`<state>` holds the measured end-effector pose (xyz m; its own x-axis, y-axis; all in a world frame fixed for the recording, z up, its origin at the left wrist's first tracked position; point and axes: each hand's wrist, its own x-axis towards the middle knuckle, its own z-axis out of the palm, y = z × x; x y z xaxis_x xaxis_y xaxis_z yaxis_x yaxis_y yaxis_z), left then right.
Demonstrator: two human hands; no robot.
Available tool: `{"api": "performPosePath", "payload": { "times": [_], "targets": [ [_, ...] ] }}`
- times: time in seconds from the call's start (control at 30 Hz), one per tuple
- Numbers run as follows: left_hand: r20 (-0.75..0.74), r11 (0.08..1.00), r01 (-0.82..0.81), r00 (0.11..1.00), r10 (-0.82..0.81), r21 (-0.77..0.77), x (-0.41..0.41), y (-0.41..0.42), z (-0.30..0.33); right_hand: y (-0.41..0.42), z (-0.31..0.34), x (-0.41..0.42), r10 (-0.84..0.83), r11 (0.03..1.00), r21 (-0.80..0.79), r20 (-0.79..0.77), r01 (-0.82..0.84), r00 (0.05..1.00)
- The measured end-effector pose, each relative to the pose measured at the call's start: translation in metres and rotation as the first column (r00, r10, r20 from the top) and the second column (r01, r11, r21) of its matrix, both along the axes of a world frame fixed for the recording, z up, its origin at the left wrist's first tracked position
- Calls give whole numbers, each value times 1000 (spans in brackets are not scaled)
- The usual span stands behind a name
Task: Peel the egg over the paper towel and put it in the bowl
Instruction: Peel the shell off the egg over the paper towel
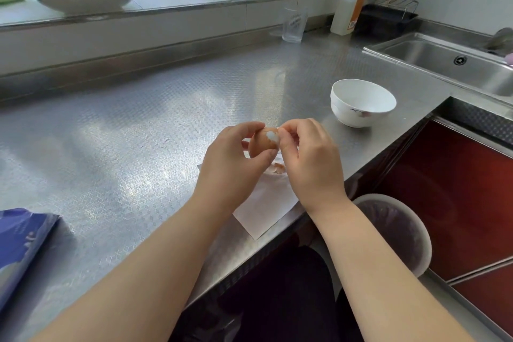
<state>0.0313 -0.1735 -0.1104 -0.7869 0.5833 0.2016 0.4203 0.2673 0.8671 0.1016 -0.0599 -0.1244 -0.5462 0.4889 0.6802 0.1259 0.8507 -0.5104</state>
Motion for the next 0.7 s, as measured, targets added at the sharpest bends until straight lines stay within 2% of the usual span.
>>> {"api": "performPosePath", "payload": {
  "times": [0.1, 0.2, 0.3, 0.37, 0.57, 0.7],
  "targets": [
    [36, 1000, -16, 999, 16, -2, -1, -1, 2, -2, 1, -1, 48, 981, -189, -2, -48, 999],
    [99, 999, -35, 995, 33, 19, -2, -1, 5, -1, 4, 0, 62, 907, -415, -30, -69, 998],
    [136, 997, -61, 989, 54, 48, -3, -1, 7, 1, 9, 5, 55, 850, -519, -88, -93, 995],
    [157, 995, -73, 986, 62, 64, -3, -2, 7, 4, 11, 10, 58, 852, -517, -71, -86, 996],
    [251, 988, -62, 968, 24, 143, -2, -2, 9, 8, 11, 23, 60, 941, -337, 170, 1, 984],
    [281, 985, -46, 960, -3, 166, -2, -3, 9, 10, 15, 25, 96, 949, -316, 277, -4, 956]
  ]
}}
